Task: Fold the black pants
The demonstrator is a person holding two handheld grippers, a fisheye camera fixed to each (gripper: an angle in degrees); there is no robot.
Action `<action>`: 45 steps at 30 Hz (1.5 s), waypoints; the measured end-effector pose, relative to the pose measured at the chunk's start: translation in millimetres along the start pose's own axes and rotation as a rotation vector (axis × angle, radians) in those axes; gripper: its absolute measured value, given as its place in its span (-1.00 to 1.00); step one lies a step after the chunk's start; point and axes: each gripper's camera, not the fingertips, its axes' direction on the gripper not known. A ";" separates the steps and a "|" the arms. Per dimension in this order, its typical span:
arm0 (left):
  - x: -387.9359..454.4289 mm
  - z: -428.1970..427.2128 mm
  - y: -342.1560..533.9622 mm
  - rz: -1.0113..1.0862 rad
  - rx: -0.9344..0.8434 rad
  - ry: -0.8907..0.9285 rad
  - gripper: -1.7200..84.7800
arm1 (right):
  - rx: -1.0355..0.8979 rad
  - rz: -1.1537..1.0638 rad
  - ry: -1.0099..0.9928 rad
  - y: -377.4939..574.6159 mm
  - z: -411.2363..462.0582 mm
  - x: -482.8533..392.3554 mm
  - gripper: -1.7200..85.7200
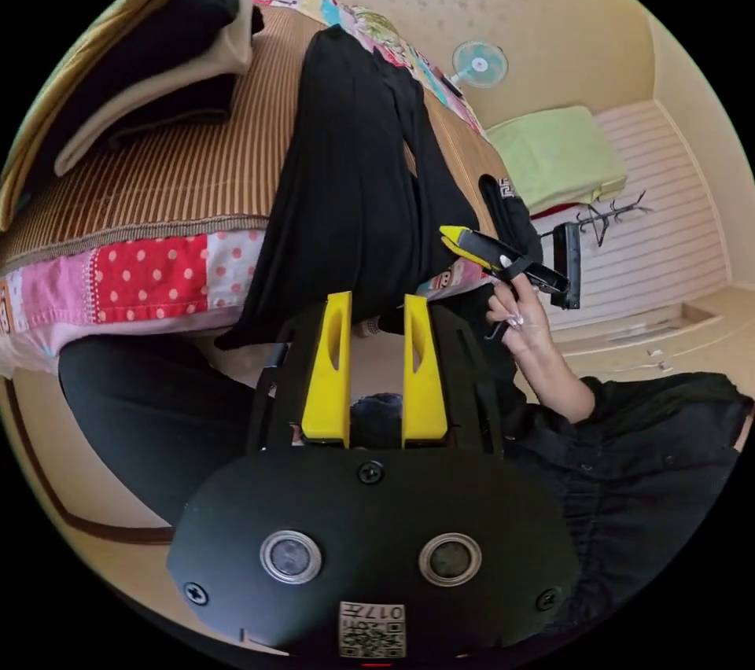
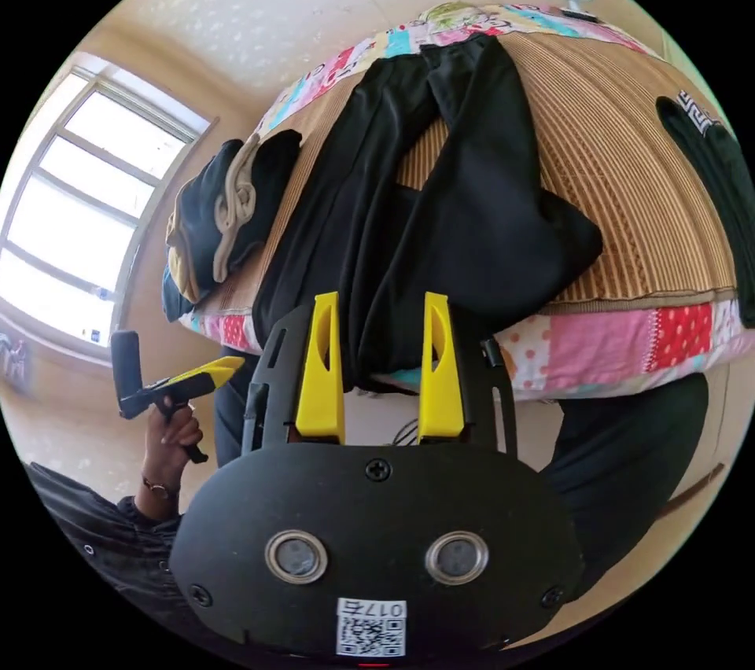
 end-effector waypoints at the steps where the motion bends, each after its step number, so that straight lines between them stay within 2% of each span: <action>1: 4.4 6.3 -3.6 0.023 -0.012 -0.027 -0.73 | 0.023 0.009 0.130 3.2 5.4 -6.9 -0.67; 3: 15.1 21.2 -17.6 0.069 -0.002 -0.117 -0.73 | 0.060 -0.009 0.216 8.9 3.0 -17.2 -0.77; 5: 15.3 20.8 -26.6 0.048 0.040 -0.129 -0.73 | 0.048 -0.064 0.260 12.7 1.0 -29.4 -0.77; 9: 3.2 18.4 -38.9 0.002 0.114 -0.025 -0.73 | -0.010 -0.325 0.492 26.3 -6.5 -66.0 -0.73; 12: -4.3 32.8 -47.6 0.017 0.066 -0.118 -0.73 | 0.019 -0.441 0.684 41.4 -8.8 -70.7 -0.66; 14: -18.4 44.0 -52.8 -0.028 -0.010 -0.199 -0.74 | -0.013 -0.478 0.588 43.2 -17.2 -66.8 -0.67; 17: -47.3 37.6 -52.4 -0.103 0.003 -0.104 -0.80 | -0.084 -0.426 0.501 26.5 -53.4 -54.8 -0.78; 18: -58.6 36.8 -50.9 -0.131 -0.001 -0.086 -0.82 | -0.108 -0.385 0.410 15.8 -79.8 -44.2 -0.82; 20: -73.8 40.8 -48.0 -0.164 -0.030 -0.129 -0.84 | -0.026 -0.279 0.195 4.7 -138.3 -14.6 -0.85; 22: -86.5 42.9 -44.6 -0.178 -0.046 -0.103 -0.87 | 0.203 -0.118 -0.177 12.8 -230.8 50.3 -0.87; 25: -96.9 40.3 -38.2 -0.190 -0.039 -0.089 -0.88 | 0.416 -0.120 -0.466 51.7 -313.9 133.3 -0.88; 27: -103.3 44.3 -34.0 -0.203 -0.041 -0.097 -0.88 | 0.384 -0.173 -0.427 74.3 -347.1 169.1 -0.89; 29: -108.3 45.0 -31.4 -0.227 -0.036 -0.094 -0.86 | 0.333 -0.107 -0.214 95.0 -371.7 197.0 -0.89; 31: -109.0 44.1 -30.7 -0.235 -0.032 -0.103 -0.85 | 0.224 0.154 0.160 114.0 -385.1 236.0 -0.88; 33: -94.8 42.2 -34.5 -0.194 -0.020 -0.167 -0.83 | 0.188 0.253 0.273 127.3 -393.1 253.2 -0.87; 35: -70.5 41.1 -43.0 -0.091 0.019 -0.181 -0.79 | 0.227 0.289 0.222 140.8 -402.5 261.6 -0.83; 38: -24.3 56.1 -73.3 0.125 0.037 -0.039 -0.74 | 0.260 0.276 0.070 150.6 -402.8 269.4 -0.75; 42: 33.8 134.0 -122.1 0.318 -0.204 0.101 -0.65 | 0.253 0.308 0.018 147.0 -389.3 279.4 -0.66; 45: 65.6 197.0 -120.1 0.382 -0.415 0.231 -0.66 | 0.260 0.368 0.046 148.2 -388.2 287.0 -0.65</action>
